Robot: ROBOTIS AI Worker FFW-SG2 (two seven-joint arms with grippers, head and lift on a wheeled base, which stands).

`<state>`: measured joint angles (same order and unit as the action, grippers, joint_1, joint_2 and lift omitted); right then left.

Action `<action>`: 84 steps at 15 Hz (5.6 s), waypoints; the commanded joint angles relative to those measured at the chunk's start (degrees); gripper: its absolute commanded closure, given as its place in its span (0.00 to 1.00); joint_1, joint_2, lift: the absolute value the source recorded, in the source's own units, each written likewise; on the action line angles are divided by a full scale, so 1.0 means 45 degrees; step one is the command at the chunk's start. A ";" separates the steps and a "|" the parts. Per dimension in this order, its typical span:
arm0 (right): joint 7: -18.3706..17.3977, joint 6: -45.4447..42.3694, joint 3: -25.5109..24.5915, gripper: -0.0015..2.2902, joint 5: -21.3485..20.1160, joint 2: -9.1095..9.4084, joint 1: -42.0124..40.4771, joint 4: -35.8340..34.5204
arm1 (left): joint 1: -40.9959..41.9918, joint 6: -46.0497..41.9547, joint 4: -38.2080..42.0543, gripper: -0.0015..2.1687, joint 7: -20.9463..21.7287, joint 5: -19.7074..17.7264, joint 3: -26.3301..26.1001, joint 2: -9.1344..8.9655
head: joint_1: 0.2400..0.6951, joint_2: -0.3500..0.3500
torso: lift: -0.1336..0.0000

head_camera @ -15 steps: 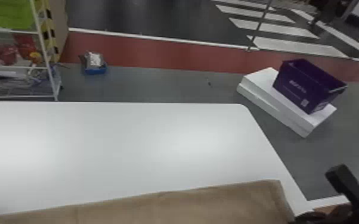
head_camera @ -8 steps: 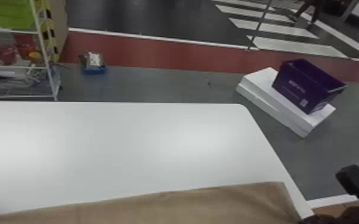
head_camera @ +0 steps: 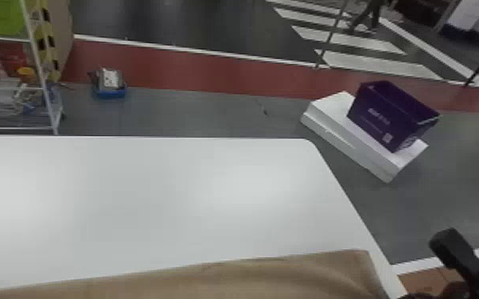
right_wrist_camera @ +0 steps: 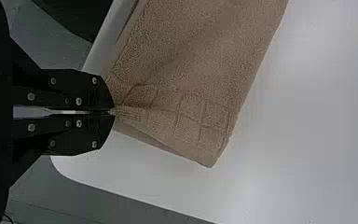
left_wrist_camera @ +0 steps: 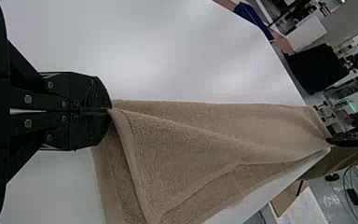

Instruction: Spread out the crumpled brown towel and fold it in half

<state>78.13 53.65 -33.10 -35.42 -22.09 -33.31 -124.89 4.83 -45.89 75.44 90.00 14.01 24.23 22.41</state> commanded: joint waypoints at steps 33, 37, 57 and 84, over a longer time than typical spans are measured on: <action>0.0042 0.1781 -0.1296 0.04 0.2656 0.0280 0.2266 0.0176 | 0.5489 0.1401 0.4310 0.11 -0.1328 -0.3348 0.3600 -0.1659 | 1.00 0.15 | 0.07; 0.0042 0.1742 -0.1414 0.04 0.2617 0.0261 0.2286 0.0176 | 0.5840 0.1518 0.4330 0.12 -0.1582 -0.3367 0.2799 -0.1756 | 1.00 0.11 | 0.07; 0.0042 0.1820 -0.1511 0.04 0.2499 0.0183 0.2364 0.0215 | 0.5918 0.2729 0.4525 0.24 -0.2265 -0.2313 0.0026 -0.2049 | 1.00 0.00 | 0.07; 0.0042 0.1742 -0.1628 0.04 0.2617 0.0183 0.2345 0.0352 | 0.5547 0.1869 0.3724 0.42 -0.1933 -0.1609 0.0475 -0.1561 | 1.00 0.00 | 0.07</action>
<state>78.13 61.48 -40.51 -23.56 -21.27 -22.76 -123.31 29.80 -37.52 91.72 81.03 7.52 25.75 15.38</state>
